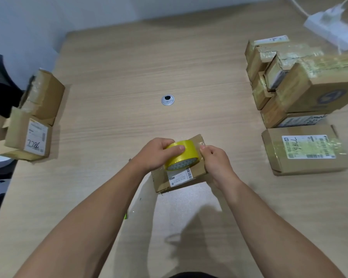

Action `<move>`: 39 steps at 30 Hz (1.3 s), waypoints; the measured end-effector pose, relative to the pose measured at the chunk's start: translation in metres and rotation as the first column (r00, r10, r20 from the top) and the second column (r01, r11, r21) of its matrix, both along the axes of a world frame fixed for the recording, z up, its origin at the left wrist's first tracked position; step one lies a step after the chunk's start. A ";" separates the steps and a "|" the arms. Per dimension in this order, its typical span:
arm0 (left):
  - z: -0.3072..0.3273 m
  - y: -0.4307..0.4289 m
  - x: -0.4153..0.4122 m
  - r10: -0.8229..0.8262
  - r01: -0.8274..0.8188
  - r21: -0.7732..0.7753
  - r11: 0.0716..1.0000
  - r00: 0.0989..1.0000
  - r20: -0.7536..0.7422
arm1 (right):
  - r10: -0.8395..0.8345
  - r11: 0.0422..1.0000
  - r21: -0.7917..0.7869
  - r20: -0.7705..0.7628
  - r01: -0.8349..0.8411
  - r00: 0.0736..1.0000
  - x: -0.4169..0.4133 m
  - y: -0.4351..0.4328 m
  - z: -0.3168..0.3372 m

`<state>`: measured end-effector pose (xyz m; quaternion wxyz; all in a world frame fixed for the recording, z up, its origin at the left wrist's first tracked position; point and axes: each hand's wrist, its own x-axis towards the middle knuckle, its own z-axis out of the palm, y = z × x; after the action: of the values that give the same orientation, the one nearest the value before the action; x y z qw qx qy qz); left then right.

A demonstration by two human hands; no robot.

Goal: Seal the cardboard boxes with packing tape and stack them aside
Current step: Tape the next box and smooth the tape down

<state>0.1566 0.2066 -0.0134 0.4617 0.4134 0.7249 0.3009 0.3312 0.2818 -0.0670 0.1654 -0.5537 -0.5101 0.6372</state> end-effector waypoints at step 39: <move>-0.027 -0.039 -0.038 -0.233 0.092 -0.285 0.954 0.828 -0.510 | 0.131 0.977 0.083 0.493 -0.197 0.860 -0.004 -0.013 -0.039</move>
<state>0.1187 0.1680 -0.0399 0.3118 0.4805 0.8188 0.0390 0.3270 0.2683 -0.1061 0.0135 -0.6379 -0.6211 0.4552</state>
